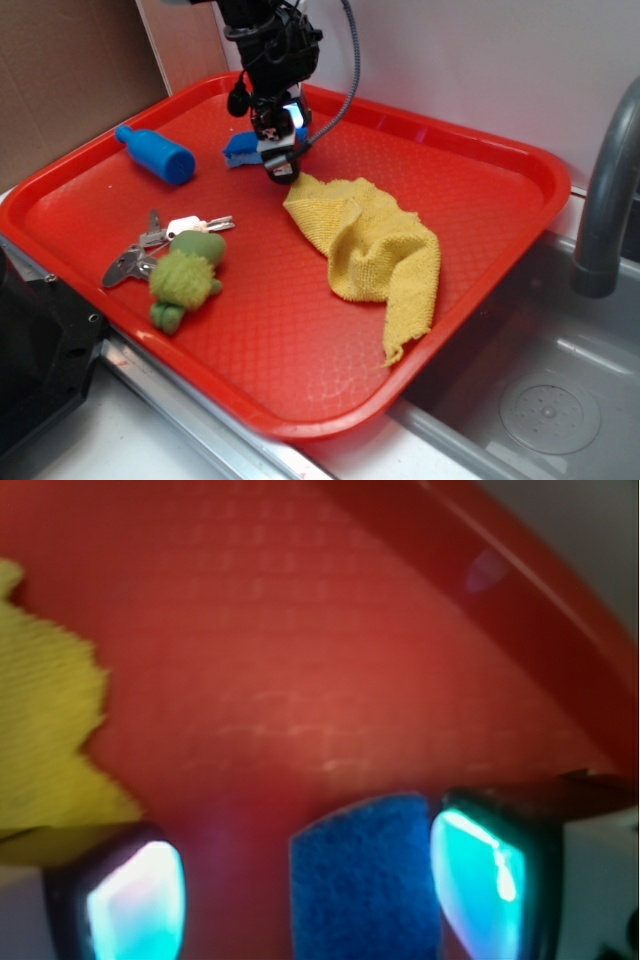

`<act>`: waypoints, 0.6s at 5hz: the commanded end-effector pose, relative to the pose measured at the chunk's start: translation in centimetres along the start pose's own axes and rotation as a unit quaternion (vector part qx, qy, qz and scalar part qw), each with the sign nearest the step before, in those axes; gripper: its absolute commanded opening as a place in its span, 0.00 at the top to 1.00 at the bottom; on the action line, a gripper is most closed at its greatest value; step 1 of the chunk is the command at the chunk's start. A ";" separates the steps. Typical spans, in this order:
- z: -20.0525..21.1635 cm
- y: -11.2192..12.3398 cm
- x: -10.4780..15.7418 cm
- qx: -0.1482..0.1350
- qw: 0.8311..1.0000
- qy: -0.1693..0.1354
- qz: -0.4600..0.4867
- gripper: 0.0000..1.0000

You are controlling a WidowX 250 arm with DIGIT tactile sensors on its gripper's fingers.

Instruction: Grab the blue sponge.

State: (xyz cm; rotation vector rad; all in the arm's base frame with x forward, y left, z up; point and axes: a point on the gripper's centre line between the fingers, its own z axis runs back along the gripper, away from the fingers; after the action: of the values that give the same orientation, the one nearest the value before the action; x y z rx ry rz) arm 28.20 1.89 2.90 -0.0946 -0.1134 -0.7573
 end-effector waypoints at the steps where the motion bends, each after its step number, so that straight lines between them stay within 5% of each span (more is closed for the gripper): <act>1: -0.9 -0.8 0.6 0.021 0.999 0.033 0.014 0.00; 2: -1.5 -1.8 -1.2 0.021 0.998 0.047 0.035 0.61; 3: -1.0 -1.7 -1.2 0.035 0.997 0.033 0.055 1.00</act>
State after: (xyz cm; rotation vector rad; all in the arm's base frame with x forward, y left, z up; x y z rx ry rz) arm 26.18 2.79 1.76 -0.0152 -0.0679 -0.6554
